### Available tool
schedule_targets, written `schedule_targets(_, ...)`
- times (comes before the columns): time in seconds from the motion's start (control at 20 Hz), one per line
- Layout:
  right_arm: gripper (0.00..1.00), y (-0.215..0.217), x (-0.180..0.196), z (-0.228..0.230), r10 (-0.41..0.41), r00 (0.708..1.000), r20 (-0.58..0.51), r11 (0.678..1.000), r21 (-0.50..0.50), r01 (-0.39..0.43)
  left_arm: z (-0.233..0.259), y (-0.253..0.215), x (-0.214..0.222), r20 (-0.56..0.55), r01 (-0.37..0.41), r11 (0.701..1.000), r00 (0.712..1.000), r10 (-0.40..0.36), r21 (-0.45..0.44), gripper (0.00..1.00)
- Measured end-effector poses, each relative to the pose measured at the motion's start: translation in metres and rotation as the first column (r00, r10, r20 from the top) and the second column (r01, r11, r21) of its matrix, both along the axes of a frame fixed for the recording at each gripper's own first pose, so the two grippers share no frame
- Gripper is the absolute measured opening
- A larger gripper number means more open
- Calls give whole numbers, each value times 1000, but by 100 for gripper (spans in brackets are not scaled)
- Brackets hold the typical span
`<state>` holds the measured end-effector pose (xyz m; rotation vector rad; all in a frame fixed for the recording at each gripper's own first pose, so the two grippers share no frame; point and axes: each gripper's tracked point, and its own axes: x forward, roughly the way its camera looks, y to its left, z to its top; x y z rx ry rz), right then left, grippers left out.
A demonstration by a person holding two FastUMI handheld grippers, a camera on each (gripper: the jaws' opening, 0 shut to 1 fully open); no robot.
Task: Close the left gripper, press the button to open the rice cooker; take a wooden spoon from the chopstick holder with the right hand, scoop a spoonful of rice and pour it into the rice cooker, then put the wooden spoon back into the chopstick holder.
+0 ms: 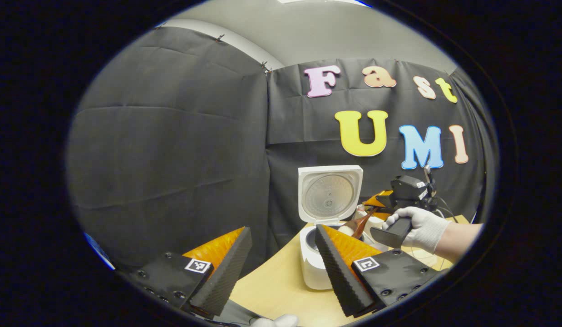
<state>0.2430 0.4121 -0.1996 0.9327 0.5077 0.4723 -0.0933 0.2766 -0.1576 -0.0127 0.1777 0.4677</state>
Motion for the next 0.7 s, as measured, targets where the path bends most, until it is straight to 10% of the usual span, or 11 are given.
schedule_targets(0.4,22,26,-1,-6,73,975,212,957,-290,-9,-1,5,-2,-22,-16,1000,1000,16,16,96)
schedule_targets(0.7,22,56,-15,5,217,894,391,852,-523,21,-1,9,-11,-37,-46,998,998,47,40,98)
